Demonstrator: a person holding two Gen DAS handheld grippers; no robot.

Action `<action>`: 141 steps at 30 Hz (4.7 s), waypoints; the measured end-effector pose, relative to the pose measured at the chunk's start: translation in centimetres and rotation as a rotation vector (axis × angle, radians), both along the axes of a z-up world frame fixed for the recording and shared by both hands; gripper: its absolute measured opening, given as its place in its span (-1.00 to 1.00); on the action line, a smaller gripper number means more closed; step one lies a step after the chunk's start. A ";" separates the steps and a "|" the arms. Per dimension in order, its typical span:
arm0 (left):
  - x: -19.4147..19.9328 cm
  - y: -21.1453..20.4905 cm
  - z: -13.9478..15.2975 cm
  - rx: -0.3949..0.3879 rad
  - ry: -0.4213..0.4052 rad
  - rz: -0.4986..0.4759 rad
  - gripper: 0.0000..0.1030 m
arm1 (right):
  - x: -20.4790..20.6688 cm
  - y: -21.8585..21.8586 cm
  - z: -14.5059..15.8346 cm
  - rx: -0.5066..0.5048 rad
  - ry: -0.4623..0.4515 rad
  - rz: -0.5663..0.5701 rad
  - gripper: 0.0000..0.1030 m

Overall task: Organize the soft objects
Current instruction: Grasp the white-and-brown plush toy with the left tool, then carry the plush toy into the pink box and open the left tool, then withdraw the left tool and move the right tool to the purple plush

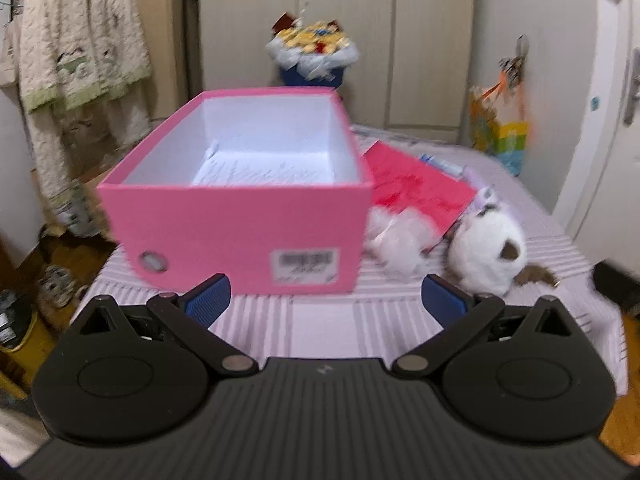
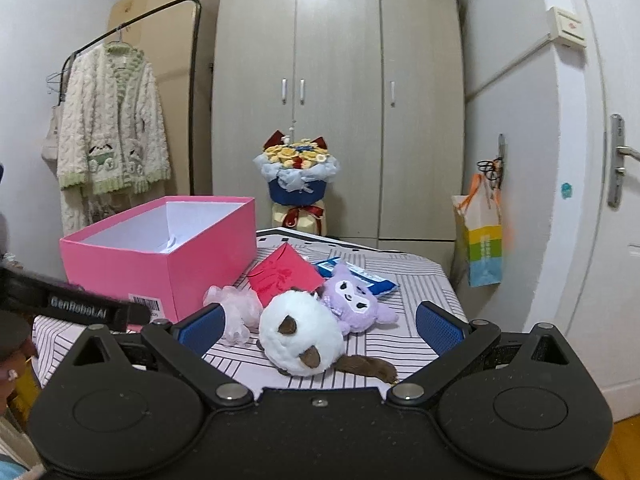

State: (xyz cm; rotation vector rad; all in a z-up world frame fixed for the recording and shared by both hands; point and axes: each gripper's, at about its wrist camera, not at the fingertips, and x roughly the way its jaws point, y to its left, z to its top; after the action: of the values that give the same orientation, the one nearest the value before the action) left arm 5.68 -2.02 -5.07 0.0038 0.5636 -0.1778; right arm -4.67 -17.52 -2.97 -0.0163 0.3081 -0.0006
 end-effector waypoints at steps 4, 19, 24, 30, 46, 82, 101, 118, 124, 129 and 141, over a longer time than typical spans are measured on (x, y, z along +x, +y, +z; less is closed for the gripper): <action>0.7 -1.2 0.1 -0.058 -0.051 -0.069 0.96 | 2.0 -1.1 -1.5 0.044 0.046 0.040 0.99; 5.4 -8.6 -2.8 -0.137 -0.012 -0.362 0.44 | 8.8 -2.1 -7.6 0.101 0.118 0.144 0.88; 6.4 -9.2 -3.2 -0.122 -0.024 -0.376 0.38 | 10.3 -1.8 -7.8 0.044 0.123 0.171 0.77; 6.5 -9.9 -4.1 -0.109 0.022 -0.416 0.22 | 10.1 -1.5 -8.5 0.080 0.129 0.161 0.48; 3.4 -7.9 -1.2 -0.047 0.116 -0.424 0.21 | 7.3 1.1 -5.6 0.116 0.229 0.174 0.47; 8.6 5.9 12.0 -0.136 0.059 -0.332 0.21 | 16.1 10.5 7.4 0.193 0.250 0.467 0.47; 28.7 10.0 5.6 -0.229 0.319 -0.100 0.21 | 37.9 13.3 2.7 0.126 0.516 0.616 0.47; 31.9 8.7 1.8 -0.306 0.450 -0.087 0.21 | 39.4 14.1 1.7 -0.152 0.535 0.570 0.47; 31.1 8.9 2.6 -0.271 0.418 -0.095 0.26 | 38.7 14.1 2.0 -0.185 0.501 0.545 0.48; 28.4 8.8 5.2 -0.163 0.347 -0.159 0.32 | 36.6 13.4 3.4 -0.133 0.484 0.557 0.48; 19.5 8.5 11.8 0.007 0.174 -0.256 0.44 | 29.5 12.0 6.6 -0.105 0.464 0.572 0.48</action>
State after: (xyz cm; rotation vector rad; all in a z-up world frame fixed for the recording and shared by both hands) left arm 25.23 6.45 6.71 0.0683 0.7368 -0.4287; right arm 24.87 -5.55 3.68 -0.2105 0.7584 0.5609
